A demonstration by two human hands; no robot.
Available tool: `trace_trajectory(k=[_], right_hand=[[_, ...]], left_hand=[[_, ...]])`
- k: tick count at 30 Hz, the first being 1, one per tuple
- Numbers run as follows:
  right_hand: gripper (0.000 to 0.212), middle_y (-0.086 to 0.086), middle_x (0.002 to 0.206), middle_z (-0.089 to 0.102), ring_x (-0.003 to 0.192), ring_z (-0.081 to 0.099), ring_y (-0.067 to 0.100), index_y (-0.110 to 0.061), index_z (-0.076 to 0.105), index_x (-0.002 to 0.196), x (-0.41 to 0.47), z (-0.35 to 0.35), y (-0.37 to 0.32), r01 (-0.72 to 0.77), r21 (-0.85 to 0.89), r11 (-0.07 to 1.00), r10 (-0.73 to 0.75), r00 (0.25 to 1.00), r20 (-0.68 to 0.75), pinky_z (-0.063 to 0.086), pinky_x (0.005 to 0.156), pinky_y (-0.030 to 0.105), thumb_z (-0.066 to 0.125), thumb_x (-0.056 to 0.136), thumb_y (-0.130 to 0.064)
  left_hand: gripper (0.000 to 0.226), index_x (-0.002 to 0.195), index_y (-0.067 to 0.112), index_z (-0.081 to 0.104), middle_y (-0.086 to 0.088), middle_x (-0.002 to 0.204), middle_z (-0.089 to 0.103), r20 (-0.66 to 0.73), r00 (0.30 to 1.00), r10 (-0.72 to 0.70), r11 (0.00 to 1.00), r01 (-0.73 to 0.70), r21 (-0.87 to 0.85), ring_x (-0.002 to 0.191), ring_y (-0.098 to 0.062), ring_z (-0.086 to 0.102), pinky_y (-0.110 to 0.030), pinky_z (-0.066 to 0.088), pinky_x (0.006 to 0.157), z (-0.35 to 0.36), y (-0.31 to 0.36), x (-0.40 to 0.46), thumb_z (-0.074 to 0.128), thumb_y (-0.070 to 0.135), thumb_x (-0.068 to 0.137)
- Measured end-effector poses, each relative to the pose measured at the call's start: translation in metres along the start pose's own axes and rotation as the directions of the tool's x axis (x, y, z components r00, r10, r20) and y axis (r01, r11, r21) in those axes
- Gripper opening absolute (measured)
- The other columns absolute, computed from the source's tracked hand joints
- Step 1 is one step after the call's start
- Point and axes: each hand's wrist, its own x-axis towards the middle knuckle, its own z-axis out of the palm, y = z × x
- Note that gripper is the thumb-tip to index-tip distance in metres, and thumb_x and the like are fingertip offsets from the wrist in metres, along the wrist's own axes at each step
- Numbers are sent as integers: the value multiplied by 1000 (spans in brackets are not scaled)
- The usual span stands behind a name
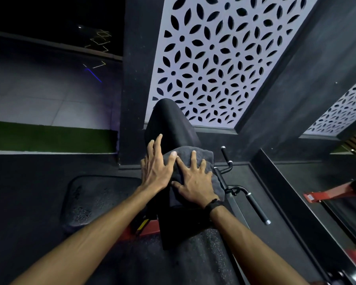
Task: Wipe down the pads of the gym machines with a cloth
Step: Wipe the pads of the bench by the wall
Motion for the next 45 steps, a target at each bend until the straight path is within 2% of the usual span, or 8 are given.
trace_trajectory(k=[8, 11, 16, 23, 32, 36, 40, 45], right_hand=[[66, 18, 166, -6, 146, 11, 55, -40, 15, 157, 41, -3, -2, 18, -1, 1000, -18, 999, -39, 34, 104, 72, 43, 98, -55], [65, 19, 165, -5, 146, 12, 54, -38, 16, 157, 61, -6, -2, 12, 5, 1000, -12, 999, -35, 34, 104, 70, 42, 100, -54], [62, 20, 166, -3, 145, 14, 54, -39, 16, 158, 95, -12, -3, -9, 52, 999, 11, 1000, -28, 33, 105, 69, 39, 101, -53], [62, 21, 165, 2, 143, 19, 54, -39, 15, 158, 147, -15, 0, -15, 103, 995, 19, 999, -38, 34, 102, 68, 37, 102, -52], [60, 27, 161, 8, 138, 25, 55, -36, 15, 158, 234, -15, -5, -11, 120, 993, 21, 996, -83, 37, 97, 71, 34, 103, -49], [58, 30, 161, 5, 138, 22, 58, -34, 16, 158, 272, -15, -4, 35, 122, 992, -24, 996, -90, 34, 97, 72, 31, 104, -48], [54, 28, 162, 4, 140, 17, 57, -35, 26, 154, 317, -12, -9, 47, 180, 983, -32, 995, -90, 31, 97, 74, 37, 103, -46], [57, 21, 164, 6, 144, 12, 55, -38, 32, 152, 361, -18, -2, 130, 263, 956, -113, 991, -77, 25, 102, 77, 46, 98, -47]], left_hand=[[74, 158, 36, 11, -4, 165, 17, -30, 1000, 8, 1000, -7, 29, 144, -27, 37, -51, 26, 115, 4, -4, 14, 37, 60, 93], [75, 159, 33, 12, -6, 164, 17, -41, 999, 7, 999, -5, 40, 147, -25, 31, -50, 25, 114, 4, -10, 21, 40, 58, 94], [89, 159, 31, 14, -5, 164, 19, -57, 998, -7, 999, 10, 51, 148, -23, 27, -50, 25, 114, 8, -15, 30, 26, 72, 81], [82, 159, 33, 14, -3, 166, 16, -104, 994, -15, 996, 25, 90, 149, -20, 23, -46, 19, 116, 28, -19, 58, 25, 71, 86], [79, 158, 31, 21, -4, 164, 23, -267, 963, -30, 994, 57, 95, 145, -23, 29, -48, 21, 118, 66, -12, 133, 21, 69, 89], [77, 156, 18, 29, -8, 162, 29, -406, 913, -36, 996, 64, 56, 144, -25, 32, -44, 23, 115, 82, 2, 167, 17, 60, 92], [72, 152, 12, 34, -11, 160, 31, -516, 856, -18, 992, 81, 100, 142, -28, 36, -48, 25, 115, 96, 7, 193, 19, 55, 96], [72, 152, 12, 35, -12, 160, 30, -521, 853, -3, 990, 77, 122, 144, -26, 32, -49, 20, 117, 107, 8, 198, 20, 55, 96]])
